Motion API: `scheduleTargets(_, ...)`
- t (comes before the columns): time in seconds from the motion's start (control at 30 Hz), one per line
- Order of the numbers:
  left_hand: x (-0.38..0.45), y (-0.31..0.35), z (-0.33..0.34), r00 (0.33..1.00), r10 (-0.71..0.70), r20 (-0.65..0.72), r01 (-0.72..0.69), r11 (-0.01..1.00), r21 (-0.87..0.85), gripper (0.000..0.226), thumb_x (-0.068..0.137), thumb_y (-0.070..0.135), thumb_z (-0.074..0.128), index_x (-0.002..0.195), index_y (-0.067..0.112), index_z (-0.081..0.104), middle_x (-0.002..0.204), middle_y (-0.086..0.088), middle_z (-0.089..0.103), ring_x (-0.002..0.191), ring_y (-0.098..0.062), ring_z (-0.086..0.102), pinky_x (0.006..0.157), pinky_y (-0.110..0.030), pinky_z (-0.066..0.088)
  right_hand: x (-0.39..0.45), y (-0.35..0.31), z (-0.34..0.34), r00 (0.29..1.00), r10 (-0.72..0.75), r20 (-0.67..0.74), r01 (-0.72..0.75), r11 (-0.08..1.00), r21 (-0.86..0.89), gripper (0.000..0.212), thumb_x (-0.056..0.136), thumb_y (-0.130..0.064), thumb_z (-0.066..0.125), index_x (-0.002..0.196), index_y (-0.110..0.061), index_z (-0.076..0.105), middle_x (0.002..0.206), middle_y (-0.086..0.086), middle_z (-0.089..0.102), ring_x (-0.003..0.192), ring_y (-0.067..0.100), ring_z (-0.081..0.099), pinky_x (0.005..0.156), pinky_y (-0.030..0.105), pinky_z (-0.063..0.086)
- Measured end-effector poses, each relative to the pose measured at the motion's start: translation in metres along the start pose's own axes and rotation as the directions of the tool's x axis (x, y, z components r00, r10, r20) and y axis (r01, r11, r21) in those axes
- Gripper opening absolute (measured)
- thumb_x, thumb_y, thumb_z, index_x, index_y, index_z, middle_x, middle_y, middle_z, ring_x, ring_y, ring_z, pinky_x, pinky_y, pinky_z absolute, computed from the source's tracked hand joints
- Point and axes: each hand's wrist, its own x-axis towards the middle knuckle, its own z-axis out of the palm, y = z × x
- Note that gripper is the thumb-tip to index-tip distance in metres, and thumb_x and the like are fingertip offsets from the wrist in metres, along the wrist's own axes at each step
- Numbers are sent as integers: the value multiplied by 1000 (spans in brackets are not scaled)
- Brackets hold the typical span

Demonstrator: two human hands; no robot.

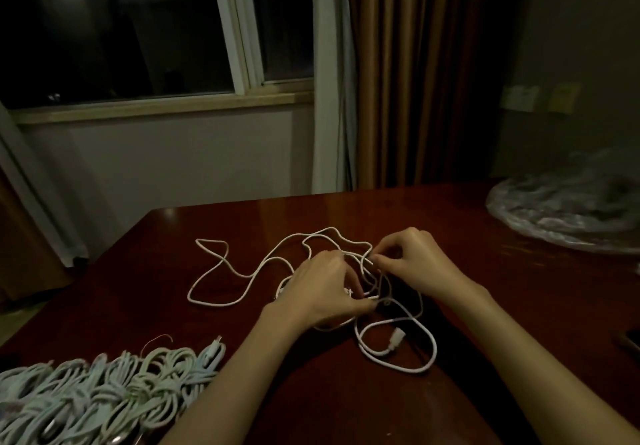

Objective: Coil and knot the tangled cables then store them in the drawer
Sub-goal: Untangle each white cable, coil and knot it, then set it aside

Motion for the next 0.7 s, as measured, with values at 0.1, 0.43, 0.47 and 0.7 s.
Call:
scheduleTargets(0.1,1,-8,7,995,-29,-91,27,999,-26,30,88,50,63,90,23,76,82,15,46,94,-8,50,74,-23,35,-2,7,3,999,17,30,-16,999,-41,17,93,-15,61,105,-20,72,104,-7,69,95,3,63,84,21,52)
scheduleTargets(0.43,-9,-44,9,910,-300,-288,227,939,-258,24,95,37,56,109,25,70,102,7,59,95,-6,52,80,-22,39,-5,5,12,998,62,-10,-63,989,-137,21,98,-21,53,114,-18,67,111,-3,64,95,9,60,79,22,48)
scheduleTargets(0.47,-8,-45,12,913,-296,-280,231,942,-242,26,96,37,53,111,24,69,106,6,57,101,-7,49,83,-21,36,-6,-1,14,999,14,-47,-19,993,-115,21,97,-25,53,113,-20,67,110,-5,63,99,9,57,82,23,47)
scheduleTargets(0.7,-10,-50,16,914,-352,-201,282,908,-310,21,92,22,57,107,21,71,102,3,69,89,-12,61,78,-30,50,-12,-23,30,980,-72,184,95,988,-118,21,89,-30,66,109,-25,69,96,-11,59,94,7,52,79,27,48)
